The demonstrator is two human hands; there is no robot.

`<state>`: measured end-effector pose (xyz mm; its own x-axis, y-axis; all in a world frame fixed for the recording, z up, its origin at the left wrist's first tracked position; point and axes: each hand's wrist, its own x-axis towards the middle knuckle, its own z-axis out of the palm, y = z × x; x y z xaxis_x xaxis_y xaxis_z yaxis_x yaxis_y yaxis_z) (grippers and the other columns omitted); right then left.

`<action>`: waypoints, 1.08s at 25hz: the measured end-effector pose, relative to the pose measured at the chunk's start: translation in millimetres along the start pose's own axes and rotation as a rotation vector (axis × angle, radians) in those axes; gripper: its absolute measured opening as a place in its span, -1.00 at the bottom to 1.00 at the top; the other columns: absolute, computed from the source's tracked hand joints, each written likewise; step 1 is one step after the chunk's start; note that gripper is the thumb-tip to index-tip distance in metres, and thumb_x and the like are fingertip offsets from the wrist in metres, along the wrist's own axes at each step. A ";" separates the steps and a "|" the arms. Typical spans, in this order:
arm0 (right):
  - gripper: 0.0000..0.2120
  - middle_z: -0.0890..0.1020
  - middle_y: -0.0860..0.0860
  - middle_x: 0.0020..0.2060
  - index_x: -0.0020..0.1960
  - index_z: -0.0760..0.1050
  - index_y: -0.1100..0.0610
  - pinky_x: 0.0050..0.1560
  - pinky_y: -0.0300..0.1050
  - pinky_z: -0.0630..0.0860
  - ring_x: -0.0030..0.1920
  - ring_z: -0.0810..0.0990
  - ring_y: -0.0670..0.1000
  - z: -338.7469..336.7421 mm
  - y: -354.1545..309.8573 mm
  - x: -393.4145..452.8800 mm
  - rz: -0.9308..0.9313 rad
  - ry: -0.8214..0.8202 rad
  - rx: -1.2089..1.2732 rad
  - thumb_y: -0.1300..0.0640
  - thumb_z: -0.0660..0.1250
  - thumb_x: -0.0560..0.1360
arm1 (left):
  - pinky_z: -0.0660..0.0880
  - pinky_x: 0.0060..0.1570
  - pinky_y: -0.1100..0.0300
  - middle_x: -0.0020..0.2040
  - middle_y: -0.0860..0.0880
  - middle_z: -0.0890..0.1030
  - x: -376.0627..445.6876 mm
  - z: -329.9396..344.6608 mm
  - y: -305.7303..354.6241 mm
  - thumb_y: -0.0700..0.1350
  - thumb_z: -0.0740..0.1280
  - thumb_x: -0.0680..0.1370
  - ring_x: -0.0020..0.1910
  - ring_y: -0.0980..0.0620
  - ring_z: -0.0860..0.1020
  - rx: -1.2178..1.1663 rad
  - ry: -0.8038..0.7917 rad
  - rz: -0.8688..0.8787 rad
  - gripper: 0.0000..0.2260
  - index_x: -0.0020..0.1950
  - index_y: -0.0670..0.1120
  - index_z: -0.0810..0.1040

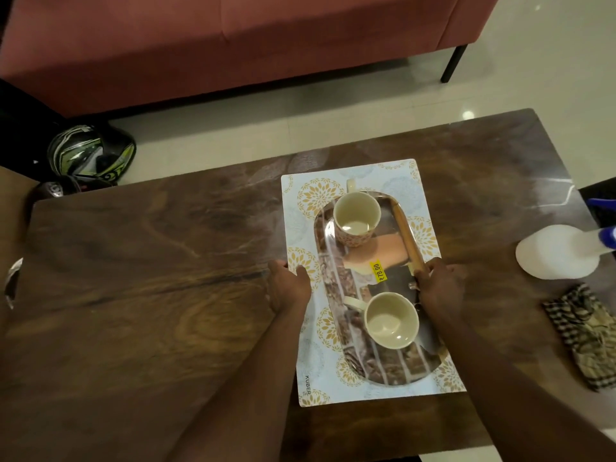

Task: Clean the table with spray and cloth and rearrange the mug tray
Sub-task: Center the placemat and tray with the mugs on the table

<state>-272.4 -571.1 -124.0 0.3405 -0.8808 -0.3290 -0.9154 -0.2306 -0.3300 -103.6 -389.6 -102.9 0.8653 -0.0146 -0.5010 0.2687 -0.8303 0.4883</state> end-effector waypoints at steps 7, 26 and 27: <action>-0.70 0.58 0.19 -0.15 -0.18 0.38 -0.14 -0.10 0.17 0.57 -0.18 0.58 0.23 49.2 51.7 39.3 0.082 -0.098 0.094 -0.33 0.14 0.28 | 0.40 0.17 0.05 0.29 -0.24 0.56 -14.5 -4.0 -1.8 -0.15 0.23 0.65 0.30 -0.24 0.50 -0.047 0.016 0.220 -0.70 0.33 -0.27 0.47; -0.87 0.54 0.13 -0.20 -0.20 0.45 0.13 -0.22 -0.16 0.20 -0.15 0.45 0.04 65.8 -67.7 -171.7 0.201 -0.100 0.577 0.17 0.38 0.49 | 0.55 0.01 -0.03 0.08 -0.13 0.70 116.4 -83.2 25.9 0.04 0.26 0.59 0.08 -0.19 0.64 0.378 -0.242 0.786 -0.70 0.19 -0.10 0.60; -0.87 0.53 0.12 -0.19 -0.20 0.45 0.11 -0.19 -0.17 0.24 -0.16 0.45 0.03 74.5 -79.9 -184.8 0.234 -0.105 0.606 0.17 0.37 0.49 | 0.56 0.03 -0.05 0.12 -0.11 0.69 124.2 -87.9 30.1 0.14 0.21 0.57 0.11 -0.17 0.63 0.416 -0.254 0.822 -0.61 0.23 -0.07 0.59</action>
<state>-246.2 -359.0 -102.7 0.1942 -0.8273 -0.5272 -0.6949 0.2633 -0.6692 49.2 -367.5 -87.6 0.5851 -0.7617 -0.2783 -0.5971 -0.6368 0.4878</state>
